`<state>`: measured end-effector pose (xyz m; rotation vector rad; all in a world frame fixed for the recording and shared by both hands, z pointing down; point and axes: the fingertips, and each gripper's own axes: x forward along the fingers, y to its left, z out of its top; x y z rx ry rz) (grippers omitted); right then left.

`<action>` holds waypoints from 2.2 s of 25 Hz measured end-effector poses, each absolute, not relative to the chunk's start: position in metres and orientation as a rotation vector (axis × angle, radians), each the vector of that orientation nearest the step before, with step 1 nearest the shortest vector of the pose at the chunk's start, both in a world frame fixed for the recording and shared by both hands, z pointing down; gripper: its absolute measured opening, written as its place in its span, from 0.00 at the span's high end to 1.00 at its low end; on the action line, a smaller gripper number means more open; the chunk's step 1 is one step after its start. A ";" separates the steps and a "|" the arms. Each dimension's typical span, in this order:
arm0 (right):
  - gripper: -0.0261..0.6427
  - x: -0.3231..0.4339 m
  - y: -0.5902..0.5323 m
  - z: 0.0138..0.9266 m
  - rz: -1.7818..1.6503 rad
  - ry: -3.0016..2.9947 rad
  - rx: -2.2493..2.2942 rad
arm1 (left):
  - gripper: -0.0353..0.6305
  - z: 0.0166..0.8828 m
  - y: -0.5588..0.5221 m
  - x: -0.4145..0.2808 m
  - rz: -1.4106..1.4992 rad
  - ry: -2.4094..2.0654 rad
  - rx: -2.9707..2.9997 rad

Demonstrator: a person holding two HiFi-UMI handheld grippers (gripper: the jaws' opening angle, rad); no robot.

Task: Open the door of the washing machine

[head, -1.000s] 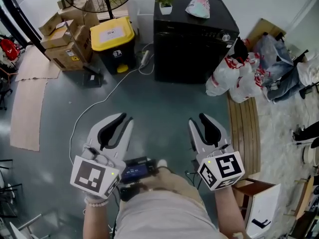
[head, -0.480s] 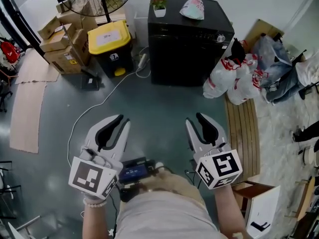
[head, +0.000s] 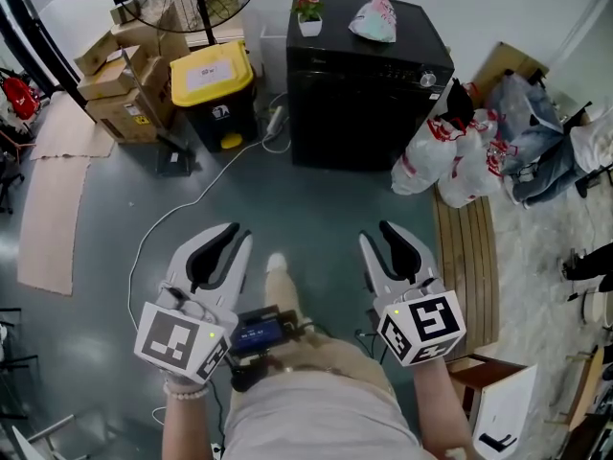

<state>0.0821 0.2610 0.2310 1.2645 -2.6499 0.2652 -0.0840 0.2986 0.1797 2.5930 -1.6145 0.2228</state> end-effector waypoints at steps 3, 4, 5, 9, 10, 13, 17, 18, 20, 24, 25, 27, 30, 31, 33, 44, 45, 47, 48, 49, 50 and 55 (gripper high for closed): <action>0.78 0.079 0.255 0.233 0.264 -2.643 1.267 | 0.86 0.182 0.289 -0.087 0.221 -1.612 2.601; 0.78 0.078 0.253 0.235 0.260 -2.642 1.265 | 0.86 0.183 0.285 -0.088 0.221 -1.608 2.603; 0.78 0.077 0.250 0.236 0.255 -2.639 1.265 | 0.86 0.184 0.280 -0.089 0.220 -1.603 2.607; 0.78 0.074 0.233 0.240 0.256 -2.612 1.296 | 0.86 0.188 0.258 -0.092 0.218 -1.569 2.628; 0.78 0.073 0.228 0.241 0.261 -2.606 1.304 | 0.86 0.189 0.253 -0.094 0.215 -1.561 2.632; 0.78 0.066 0.212 0.243 0.272 -2.595 1.318 | 0.86 0.192 0.235 -0.101 0.213 -1.541 2.636; 0.78 0.055 0.189 0.246 0.275 -2.592 1.317 | 0.86 0.193 0.210 -0.110 0.221 -1.521 2.644; 0.78 0.052 0.183 0.246 0.277 -2.590 1.319 | 0.86 0.193 0.204 -0.113 0.222 -1.518 2.645; 0.78 0.045 0.170 0.245 0.281 -2.586 1.322 | 0.86 0.194 0.191 -0.118 0.227 -1.509 2.647; 0.78 0.034 0.146 0.245 0.280 -2.585 1.323 | 0.86 0.195 0.164 -0.126 0.238 -1.488 2.652; 0.78 0.032 0.140 0.244 0.282 -2.581 1.325 | 0.86 0.195 0.157 -0.127 0.238 -1.481 2.653; 0.78 0.029 0.128 0.243 0.290 -2.569 1.331 | 0.86 0.194 0.143 -0.129 0.232 -1.467 2.658; 0.78 0.024 0.111 0.242 0.289 -2.558 1.338 | 0.86 0.194 0.123 -0.133 0.227 -1.445 2.667; 0.78 0.023 0.106 0.242 0.287 -2.556 1.341 | 0.86 0.194 0.117 -0.134 0.228 -1.436 2.668; 0.78 0.020 0.095 0.242 0.289 -2.547 1.351 | 0.86 0.195 0.105 -0.136 0.230 -1.418 2.672; 0.78 0.005 0.036 0.244 0.309 -2.502 1.414 | 0.85 0.201 0.036 -0.148 0.251 -1.325 2.709; 0.78 0.004 0.032 0.244 0.311 -2.498 1.420 | 0.85 0.202 0.031 -0.149 0.252 -1.319 2.711; 0.78 0.003 0.023 0.246 0.314 -2.489 1.431 | 0.85 0.203 0.021 -0.152 0.253 -1.308 2.714; 0.78 0.002 0.018 0.247 0.317 -2.485 1.435 | 0.85 0.204 0.017 -0.153 0.254 -1.302 2.714; 0.78 0.000 0.014 0.248 0.320 -2.482 1.438 | 0.85 0.205 0.013 -0.155 0.255 -1.297 2.714; 0.78 -0.001 0.010 0.248 0.322 -2.478 1.441 | 0.85 0.206 0.009 -0.157 0.256 -1.292 2.713; 0.78 -0.006 -0.007 0.253 0.336 -2.452 1.466 | 0.85 0.211 -0.009 -0.167 0.265 -1.273 2.713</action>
